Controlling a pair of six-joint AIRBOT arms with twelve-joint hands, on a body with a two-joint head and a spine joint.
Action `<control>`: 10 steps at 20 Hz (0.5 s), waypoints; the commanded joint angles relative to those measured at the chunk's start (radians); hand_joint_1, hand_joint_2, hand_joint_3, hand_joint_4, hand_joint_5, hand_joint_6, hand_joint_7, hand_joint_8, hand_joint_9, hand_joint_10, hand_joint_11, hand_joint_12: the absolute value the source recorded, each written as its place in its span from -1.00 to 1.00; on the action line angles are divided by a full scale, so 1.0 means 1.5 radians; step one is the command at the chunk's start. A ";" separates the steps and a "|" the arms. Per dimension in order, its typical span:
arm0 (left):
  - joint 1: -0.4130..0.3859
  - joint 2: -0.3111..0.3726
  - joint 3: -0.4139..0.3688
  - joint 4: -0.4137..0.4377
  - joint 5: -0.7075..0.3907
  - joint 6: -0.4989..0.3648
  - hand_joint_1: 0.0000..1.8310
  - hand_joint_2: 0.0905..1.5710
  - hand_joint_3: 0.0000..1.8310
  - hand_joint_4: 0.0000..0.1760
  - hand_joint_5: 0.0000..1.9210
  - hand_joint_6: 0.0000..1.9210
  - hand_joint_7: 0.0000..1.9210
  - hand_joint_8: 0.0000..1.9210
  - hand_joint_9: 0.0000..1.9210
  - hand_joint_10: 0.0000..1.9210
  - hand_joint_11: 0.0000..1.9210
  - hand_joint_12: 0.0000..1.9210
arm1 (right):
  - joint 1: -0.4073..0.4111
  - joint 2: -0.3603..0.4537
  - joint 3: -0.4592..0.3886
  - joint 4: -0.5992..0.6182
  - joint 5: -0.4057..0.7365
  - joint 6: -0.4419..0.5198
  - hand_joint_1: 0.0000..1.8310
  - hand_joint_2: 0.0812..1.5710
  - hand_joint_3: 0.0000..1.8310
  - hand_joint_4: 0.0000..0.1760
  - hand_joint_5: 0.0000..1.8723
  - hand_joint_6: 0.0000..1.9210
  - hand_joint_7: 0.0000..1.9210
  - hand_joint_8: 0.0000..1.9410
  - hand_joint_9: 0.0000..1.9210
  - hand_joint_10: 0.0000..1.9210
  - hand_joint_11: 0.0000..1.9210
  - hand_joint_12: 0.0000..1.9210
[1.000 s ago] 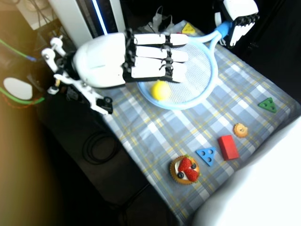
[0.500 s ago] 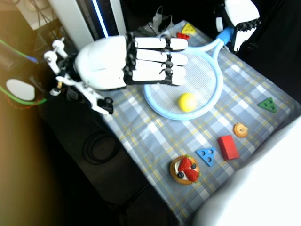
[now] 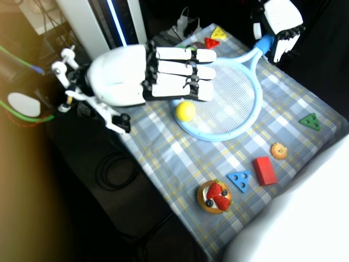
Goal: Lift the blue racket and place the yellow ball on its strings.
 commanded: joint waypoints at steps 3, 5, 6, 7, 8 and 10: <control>-0.006 -0.002 0.005 0.002 -0.073 -0.003 0.62 0.56 -1.00 0.92 -0.23 1.00 0.19 1.00 0.40 1.00 0.10 0.93 | 0.002 0.001 -0.001 0.029 0.082 -0.001 0.18 0.47 -1.00 -1.00 -0.72 -1.00 -0.54 -1.00 -0.49 -1.00 -0.84 -0.30; -0.001 -0.003 0.004 -0.007 -0.077 -0.003 0.44 0.55 -1.00 1.00 -0.26 1.00 0.10 1.00 0.25 1.00 0.16 1.00 | -0.001 0.002 -0.001 0.030 0.083 -0.001 0.20 0.46 -1.00 -1.00 -0.72 -1.00 -0.54 -1.00 -0.49 -1.00 -0.85 -0.29; 0.002 -0.003 0.002 -0.008 -0.081 -0.003 0.46 0.52 -1.00 0.64 -0.23 1.00 -0.04 1.00 0.11 1.00 -0.04 1.00 | -0.002 0.002 -0.002 0.031 0.083 -0.001 0.19 0.47 -1.00 -1.00 -0.73 -1.00 -0.54 -1.00 -0.50 -1.00 -0.85 -0.28; 0.005 -0.003 0.000 -0.009 -0.084 -0.003 0.43 0.47 -1.00 -0.93 -0.31 0.99 -0.27 1.00 -0.21 1.00 -0.43 1.00 | -0.003 0.003 -0.002 0.033 0.084 -0.001 0.18 0.48 -1.00 -1.00 -0.73 -1.00 -0.54 -1.00 -0.51 -1.00 -0.85 -0.28; 0.007 -0.003 -0.003 -0.009 -0.087 -0.003 0.24 0.49 -1.00 -1.00 -0.20 0.48 -0.42 0.71 -0.41 0.82 -0.63 0.80 | -0.004 0.003 -0.002 0.035 0.085 -0.001 0.20 0.47 -1.00 -1.00 -0.72 -1.00 -0.54 -1.00 -0.52 -1.00 -0.85 -0.28; 0.008 -0.003 -0.006 -0.009 -0.092 -0.003 0.25 0.37 -1.00 -1.00 -0.42 0.40 -0.48 0.56 -0.50 0.70 -0.74 0.73 | -0.007 0.004 -0.002 0.036 0.086 -0.001 0.20 0.47 -1.00 -1.00 -0.72 -1.00 -0.54 -1.00 -0.53 -1.00 -0.86 -0.28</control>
